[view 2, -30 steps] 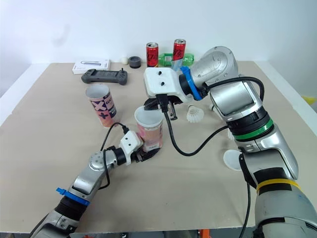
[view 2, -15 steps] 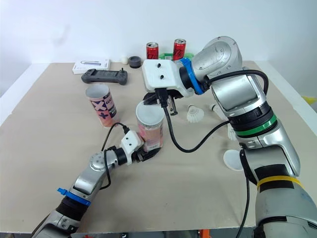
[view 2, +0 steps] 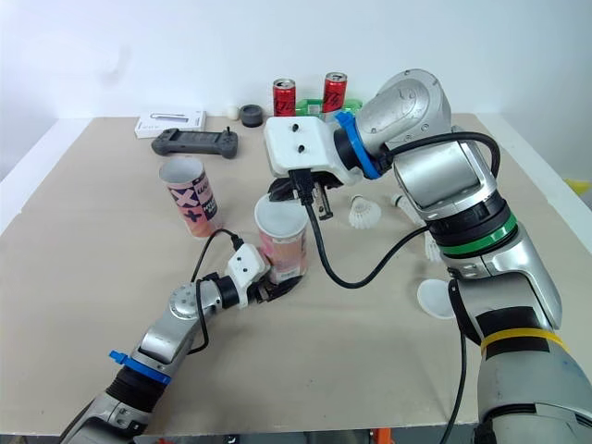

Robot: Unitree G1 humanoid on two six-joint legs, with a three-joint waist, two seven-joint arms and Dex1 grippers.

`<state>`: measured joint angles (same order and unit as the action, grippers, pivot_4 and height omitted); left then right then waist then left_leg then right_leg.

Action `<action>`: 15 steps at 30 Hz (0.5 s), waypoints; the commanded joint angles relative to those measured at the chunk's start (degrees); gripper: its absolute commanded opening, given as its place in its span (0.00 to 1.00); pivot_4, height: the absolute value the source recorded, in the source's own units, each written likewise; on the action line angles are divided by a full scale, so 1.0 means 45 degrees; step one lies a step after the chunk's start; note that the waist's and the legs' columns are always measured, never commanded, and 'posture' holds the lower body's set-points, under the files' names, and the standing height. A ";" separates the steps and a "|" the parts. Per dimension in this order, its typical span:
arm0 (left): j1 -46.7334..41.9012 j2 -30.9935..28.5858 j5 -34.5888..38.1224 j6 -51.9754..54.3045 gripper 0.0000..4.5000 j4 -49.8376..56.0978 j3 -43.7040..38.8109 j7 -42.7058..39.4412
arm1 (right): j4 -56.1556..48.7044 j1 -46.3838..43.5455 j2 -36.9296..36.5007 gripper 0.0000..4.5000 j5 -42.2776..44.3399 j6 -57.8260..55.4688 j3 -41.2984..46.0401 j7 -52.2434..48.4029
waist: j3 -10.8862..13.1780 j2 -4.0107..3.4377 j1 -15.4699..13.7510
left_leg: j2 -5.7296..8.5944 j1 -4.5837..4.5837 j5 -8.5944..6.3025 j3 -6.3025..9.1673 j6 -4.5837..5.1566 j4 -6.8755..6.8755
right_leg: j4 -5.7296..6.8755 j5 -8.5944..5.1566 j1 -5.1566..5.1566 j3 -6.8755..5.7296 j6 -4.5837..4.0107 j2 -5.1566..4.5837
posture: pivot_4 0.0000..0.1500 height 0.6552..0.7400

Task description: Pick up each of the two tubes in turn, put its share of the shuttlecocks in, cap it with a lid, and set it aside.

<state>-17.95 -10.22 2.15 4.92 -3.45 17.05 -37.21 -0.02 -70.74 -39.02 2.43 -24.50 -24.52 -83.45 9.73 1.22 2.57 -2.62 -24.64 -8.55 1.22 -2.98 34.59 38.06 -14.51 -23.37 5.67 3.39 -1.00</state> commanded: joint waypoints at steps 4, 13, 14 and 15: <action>0.0053 0.0086 -0.0069 0.0014 0.71 -0.0085 0.0230 0.0045 | -0.0191 -0.0026 0.0083 0.03 -0.0286 0.0330 -0.0033 -0.0045 | 0.0000 0.0000 0.0000 | 0.0000 0.0000 0.0000 0.0001 0.0000 0.0000 | 0.0000 0.0001 0.0000 -0.0001 0.0000 0.0001 | 1.00 1.00; 0.0023 0.0120 -0.0084 -0.0025 0.71 -0.0117 0.0254 0.0086 | -0.0164 0.0192 0.0278 0.03 -0.0458 0.0518 -0.0127 -0.0115 | 0.0000 0.0000 0.0000 | 0.0000 0.0001 0.0000 0.0000 0.0000 0.0001 | 0.0000 0.0002 0.0001 0.0000 0.0000 0.0001 | 1.00 1.00; 0.0022 0.0122 -0.0088 -0.0031 0.71 -0.0122 0.0258 0.0088 | -0.0189 0.0233 0.0295 0.03 -0.0471 0.0567 -0.0164 -0.0135 | 0.0000 0.0000 0.0000 | 0.0000 0.0001 0.0000 0.0000 0.0000 0.0001 | 0.0000 0.0002 0.0001 -0.0001 0.0000 0.0001 | 1.00 1.00; 0.0020 0.0123 -0.0091 -0.0035 0.71 -0.0126 0.0261 0.0090 | -0.0205 0.0263 0.0309 0.03 -0.0482 0.0603 -0.0186 -0.0154 | 0.0000 0.0000 0.0000 | 0.0000 0.0002 0.0000 0.0000 0.0000 0.0001 | 0.0000 0.0001 0.0001 -0.0001 0.0000 0.0001 | 1.00 1.00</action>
<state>-17.95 -10.12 2.15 4.92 -3.53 17.15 -36.78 0.18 -69.50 -37.85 0.39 -22.43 -24.86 -83.58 9.73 1.22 2.57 -2.62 -24.64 -8.55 1.22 -2.98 34.59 38.06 -14.50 -23.37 5.67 3.39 -1.00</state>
